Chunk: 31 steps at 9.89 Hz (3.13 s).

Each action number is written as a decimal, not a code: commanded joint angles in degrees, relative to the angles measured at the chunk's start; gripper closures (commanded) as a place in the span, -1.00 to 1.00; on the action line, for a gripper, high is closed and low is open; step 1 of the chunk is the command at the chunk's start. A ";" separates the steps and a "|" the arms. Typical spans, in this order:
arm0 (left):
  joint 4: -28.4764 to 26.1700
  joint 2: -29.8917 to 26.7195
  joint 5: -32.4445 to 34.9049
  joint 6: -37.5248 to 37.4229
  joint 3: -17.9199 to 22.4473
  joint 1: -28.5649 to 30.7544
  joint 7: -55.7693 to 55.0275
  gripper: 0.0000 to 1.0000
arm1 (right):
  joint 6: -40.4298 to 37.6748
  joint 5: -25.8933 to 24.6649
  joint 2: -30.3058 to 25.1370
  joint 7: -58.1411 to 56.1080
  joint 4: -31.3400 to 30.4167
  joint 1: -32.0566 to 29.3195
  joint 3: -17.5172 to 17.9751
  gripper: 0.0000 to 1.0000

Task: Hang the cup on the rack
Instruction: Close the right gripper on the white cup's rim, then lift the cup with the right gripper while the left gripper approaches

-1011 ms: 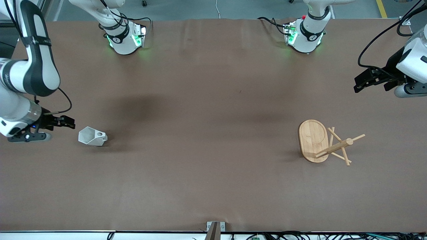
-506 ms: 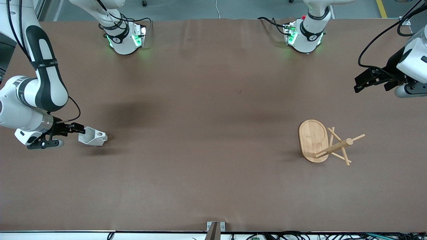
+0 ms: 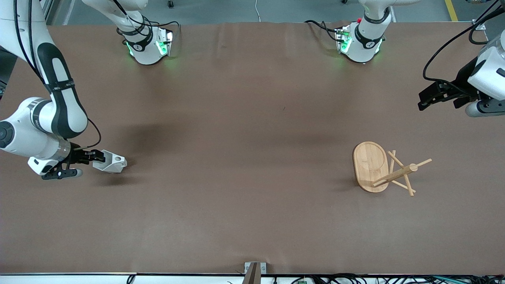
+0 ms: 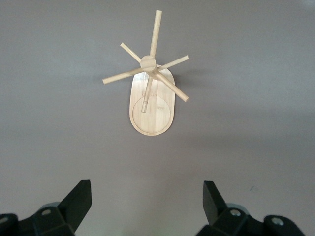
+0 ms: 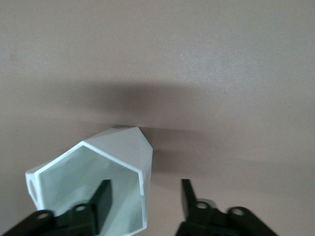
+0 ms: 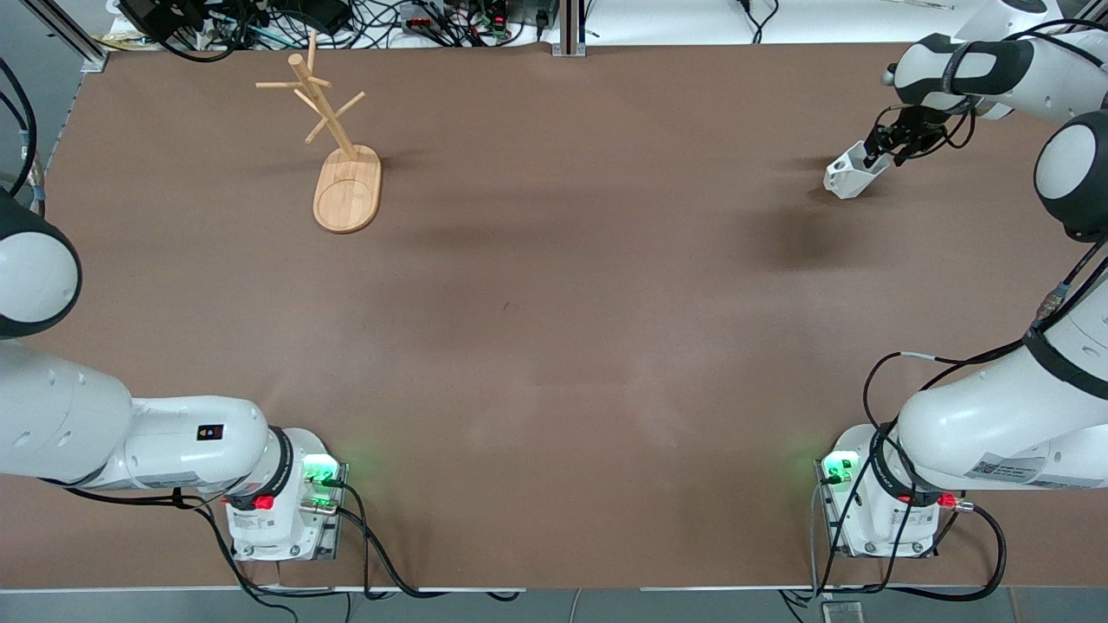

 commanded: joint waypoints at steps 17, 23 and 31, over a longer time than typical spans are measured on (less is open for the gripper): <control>2.96 1.68 -4.52 1.53 -11.98 -0.23 20.65 -1.00 | -22.38 28.38 -17.43 6.60 7.53 17.11 0.91 0.99; 2.79 0.17 -13.25 8.29 -20.67 -0.23 45.63 -1.00 | -21.68 61.85 -16.02 7.05 8.76 29.76 0.83 0.99; -5.29 0.35 -13.26 21.65 -32.02 -0.23 46.88 -1.00 | -22.47 70.16 -12.42 6.08 11.75 35.67 1.09 0.99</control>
